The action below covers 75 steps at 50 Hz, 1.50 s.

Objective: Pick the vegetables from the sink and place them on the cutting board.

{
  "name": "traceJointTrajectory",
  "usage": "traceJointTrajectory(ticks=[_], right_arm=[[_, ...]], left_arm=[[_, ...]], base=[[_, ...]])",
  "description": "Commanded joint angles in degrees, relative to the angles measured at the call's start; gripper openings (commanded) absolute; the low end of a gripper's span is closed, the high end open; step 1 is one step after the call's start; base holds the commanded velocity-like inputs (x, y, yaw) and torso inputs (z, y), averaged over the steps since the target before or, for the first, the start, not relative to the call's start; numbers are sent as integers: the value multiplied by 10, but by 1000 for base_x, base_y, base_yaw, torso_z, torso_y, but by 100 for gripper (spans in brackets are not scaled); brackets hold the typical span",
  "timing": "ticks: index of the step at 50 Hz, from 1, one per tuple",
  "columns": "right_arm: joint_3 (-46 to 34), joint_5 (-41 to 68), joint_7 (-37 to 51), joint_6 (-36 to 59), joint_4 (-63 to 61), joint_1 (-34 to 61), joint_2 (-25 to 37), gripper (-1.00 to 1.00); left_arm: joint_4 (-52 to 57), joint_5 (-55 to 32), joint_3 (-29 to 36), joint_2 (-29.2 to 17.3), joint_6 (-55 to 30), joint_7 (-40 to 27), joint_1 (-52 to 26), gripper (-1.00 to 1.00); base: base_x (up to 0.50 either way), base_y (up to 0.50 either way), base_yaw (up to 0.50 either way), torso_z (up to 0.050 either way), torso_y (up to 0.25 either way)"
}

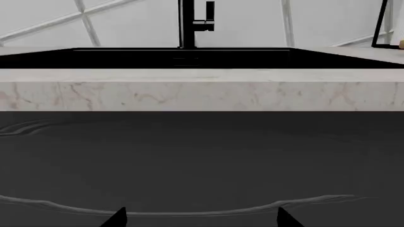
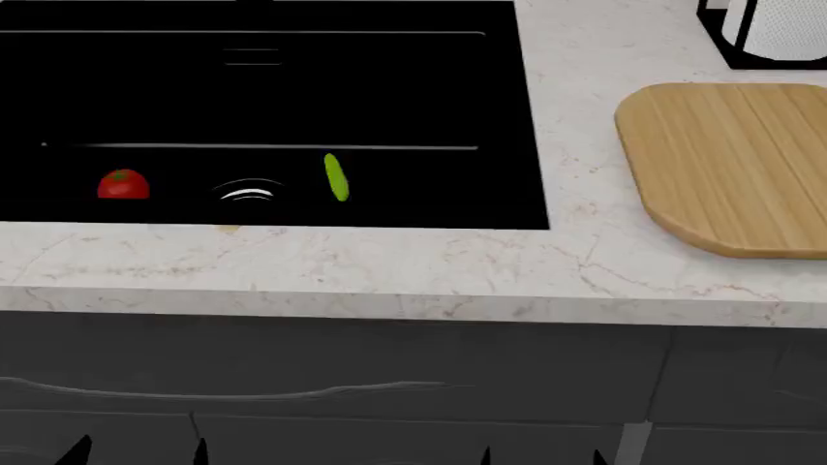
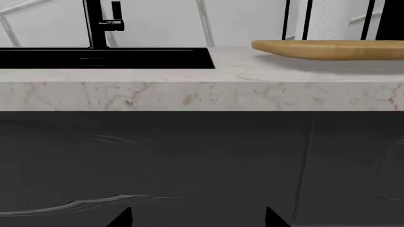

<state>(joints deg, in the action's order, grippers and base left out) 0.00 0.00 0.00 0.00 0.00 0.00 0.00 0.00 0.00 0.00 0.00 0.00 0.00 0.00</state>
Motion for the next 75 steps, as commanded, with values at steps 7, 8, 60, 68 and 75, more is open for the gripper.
traceJointTrajectory(ticks=[7,8,60,68,75], right_arm=[[-11,43,15,-23,12,-1,18,100],[-12,44,18,-25,15,0,20,100],[-89,88,63,207,-135,21,95,100],[-46,108,82,370,-311,110,143,100],[-44,114,92,488,-370,204,165,100]], left_arm=[[14,-15,26,-20,-19,-25,1,100],[-3,-17,27,-22,-8,-26,-5,100],[51,25,103,-78,133,-82,37,100],[140,-20,62,-97,6,-81,-53,100],[164,-23,50,-106,-72,-85,-138,100]], base=[[0,0,0,0,0],[0,0,0,0,0],[-29,346,0,3,-4],[0,0,0,50,-29],[0,0,0,50,-1]])
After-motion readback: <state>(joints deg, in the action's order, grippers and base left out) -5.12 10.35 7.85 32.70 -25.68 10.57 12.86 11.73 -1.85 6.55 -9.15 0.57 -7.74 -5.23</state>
